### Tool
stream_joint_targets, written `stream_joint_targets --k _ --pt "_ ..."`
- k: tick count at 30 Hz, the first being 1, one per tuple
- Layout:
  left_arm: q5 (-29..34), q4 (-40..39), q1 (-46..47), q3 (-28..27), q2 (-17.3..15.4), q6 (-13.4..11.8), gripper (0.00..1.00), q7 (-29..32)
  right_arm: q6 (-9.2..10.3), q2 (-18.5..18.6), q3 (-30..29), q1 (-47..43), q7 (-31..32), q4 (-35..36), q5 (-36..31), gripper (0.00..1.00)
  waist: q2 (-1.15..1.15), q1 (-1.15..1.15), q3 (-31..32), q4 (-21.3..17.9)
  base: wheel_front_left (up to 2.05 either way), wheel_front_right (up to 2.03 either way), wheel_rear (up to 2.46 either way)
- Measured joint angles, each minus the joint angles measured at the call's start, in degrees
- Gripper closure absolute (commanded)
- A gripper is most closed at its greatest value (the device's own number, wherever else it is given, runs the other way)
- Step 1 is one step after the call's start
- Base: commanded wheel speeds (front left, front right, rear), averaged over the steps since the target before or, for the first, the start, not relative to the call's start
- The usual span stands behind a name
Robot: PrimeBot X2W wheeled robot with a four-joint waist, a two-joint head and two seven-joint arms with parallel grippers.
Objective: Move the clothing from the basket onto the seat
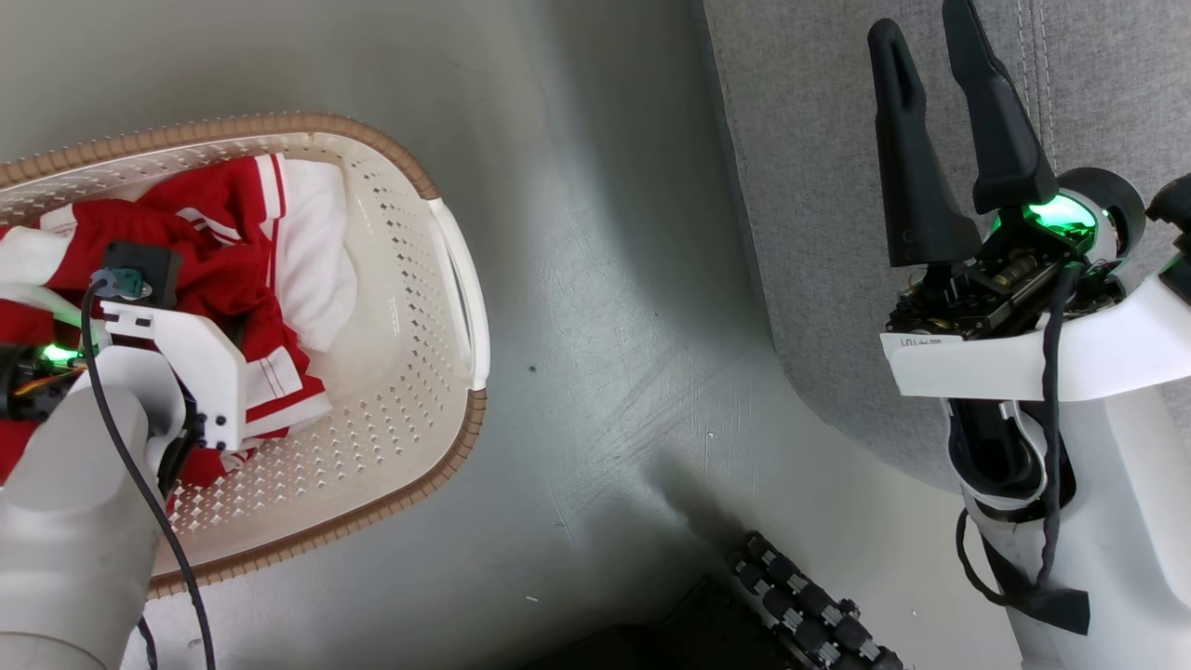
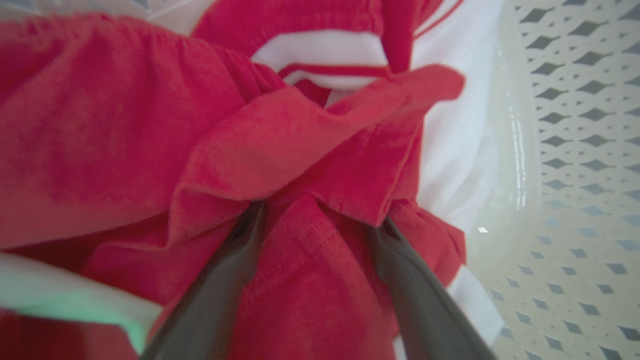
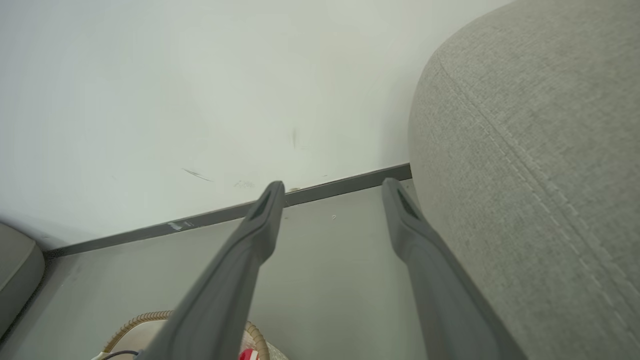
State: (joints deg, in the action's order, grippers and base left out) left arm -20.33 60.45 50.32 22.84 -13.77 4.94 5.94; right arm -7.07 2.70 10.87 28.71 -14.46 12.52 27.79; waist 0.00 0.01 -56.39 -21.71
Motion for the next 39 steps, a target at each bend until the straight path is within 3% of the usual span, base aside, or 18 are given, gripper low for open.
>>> stream_joint_targets --k 6,7,8,9,21,39 --pt "0.8 1.2 1.5 0.1 -0.7 -0.7 0.00 1.1 0.00 0.0 0.4 1.8 0.0 0.0 1.0 0.00 0.00 0.00 -1.0 -0.9 0.00 0.00 0.00" --pt "0.8 1.3 1.7 0.1 -0.7 -0.7 0.24 1.0 0.00 0.0 0.5 2.1 0.0 0.0 1.1 0.00 0.00 0.00 -1.0 -1.1 0.00 0.00 0.00" --pt "0.8 1.3 1.8 0.1 -0.7 -0.7 0.72 1.0 0.00 0.0 0.6 2.3 0.0 0.0 1.1 0.00 0.00 0.00 -1.0 -1.2 0.00 0.00 0.00" --pt "0.8 1.5 1.9 0.1 -0.7 -0.7 1.00 1.0 0.00 0.0 0.6 2.3 0.0 -0.1 1.1 0.00 0.00 0.00 -1.0 -1.3 0.00 0.00 0.00" --pt "0.1 2.1 2.1 -0.2 0.4 -0.1 1.00 0.4 0.00 -0.1 0.0 2.7 0.0 -0.4 1.2 0.00 0.00 0.00 0.1 -1.3 0.00 0.00 0.00" --pt "-5.4 -1.0 0.2 -1.5 3.0 2.3 1.00 -8.8 0.00 0.0 -1.0 6.0 -0.2 -1.6 0.4 0.00 0.00 0.00 4.9 0.7 0.00 0.00 0.00"
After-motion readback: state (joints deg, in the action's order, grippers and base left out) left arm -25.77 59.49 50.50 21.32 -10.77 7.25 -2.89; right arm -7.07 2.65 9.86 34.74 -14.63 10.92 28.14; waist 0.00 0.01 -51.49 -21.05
